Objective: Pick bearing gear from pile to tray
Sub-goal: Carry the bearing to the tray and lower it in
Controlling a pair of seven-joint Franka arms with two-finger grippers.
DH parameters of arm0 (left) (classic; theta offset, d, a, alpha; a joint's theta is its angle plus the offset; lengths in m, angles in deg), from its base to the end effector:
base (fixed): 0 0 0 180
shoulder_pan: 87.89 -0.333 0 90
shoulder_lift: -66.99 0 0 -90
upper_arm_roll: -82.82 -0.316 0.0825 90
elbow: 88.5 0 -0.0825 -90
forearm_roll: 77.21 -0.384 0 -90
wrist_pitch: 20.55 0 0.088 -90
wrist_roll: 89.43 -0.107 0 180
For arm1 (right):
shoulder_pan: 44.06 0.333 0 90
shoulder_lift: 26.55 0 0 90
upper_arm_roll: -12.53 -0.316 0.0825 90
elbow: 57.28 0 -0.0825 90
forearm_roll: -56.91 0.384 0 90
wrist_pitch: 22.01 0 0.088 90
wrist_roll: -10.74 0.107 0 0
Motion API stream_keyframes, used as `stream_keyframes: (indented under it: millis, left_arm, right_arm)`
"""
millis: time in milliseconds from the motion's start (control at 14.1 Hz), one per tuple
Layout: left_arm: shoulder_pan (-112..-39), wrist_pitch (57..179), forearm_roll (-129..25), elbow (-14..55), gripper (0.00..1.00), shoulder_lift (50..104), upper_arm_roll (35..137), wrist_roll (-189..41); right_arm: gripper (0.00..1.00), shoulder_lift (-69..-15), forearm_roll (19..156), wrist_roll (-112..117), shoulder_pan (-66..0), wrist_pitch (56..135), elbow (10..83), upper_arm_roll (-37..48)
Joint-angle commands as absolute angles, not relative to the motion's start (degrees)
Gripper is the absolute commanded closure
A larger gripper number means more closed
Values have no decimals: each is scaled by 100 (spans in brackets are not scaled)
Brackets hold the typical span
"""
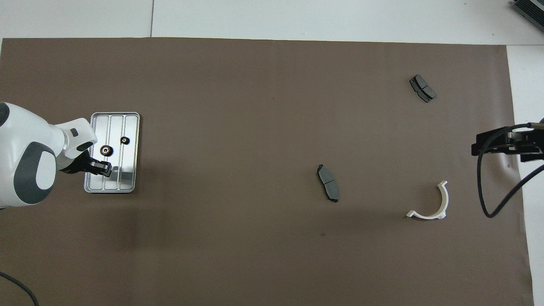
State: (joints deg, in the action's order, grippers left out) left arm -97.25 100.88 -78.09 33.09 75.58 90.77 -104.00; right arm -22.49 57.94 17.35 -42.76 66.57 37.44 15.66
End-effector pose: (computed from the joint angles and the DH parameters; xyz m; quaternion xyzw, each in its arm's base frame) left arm 0.5459 0.0149 0.3300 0.9900 -0.1187 -0.0742 0.0146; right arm 0.5287 -0.0160 0.6220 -0.9971 0.0734 0.0186 0.0102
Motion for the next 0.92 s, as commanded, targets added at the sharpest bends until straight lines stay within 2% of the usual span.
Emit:
stream_keyframes:
  millis: [0,142,284,426,568,852]
  left_arm:
    - [-9510,10320,-7765,3587,87,7332,9038,-10095]
    - [-9474,10337,-7695,3560,60,7350,9038,-10086]
    - [-9474,10337,-7694,3499,40,7367,9038,-10103]
    - [-9474,10311,-7694,3359,33,7367,9029,-10104]
    - [-9483,10198,-7694,3087,32,7368,9038,-10086]
    - [-9483,8865,-7580,1832,31,7411,9030,-10077]
  right_arm:
    - [0,-2163,5850,1839,-4283,6580,3817,1552]
    - [0,-2163,5850,1839,-4283,6588,3817,1552]
    - [0,-2163,5850,1839,-4291,6588,3826,1552]
    - [0,-2163,5850,1839,-4283,6588,3817,1552]
    - [0,-2163,5850,1839,-4283,6588,3826,1552]
    - [0,-2163,5850,1839,-4283,6597,3817,1552]
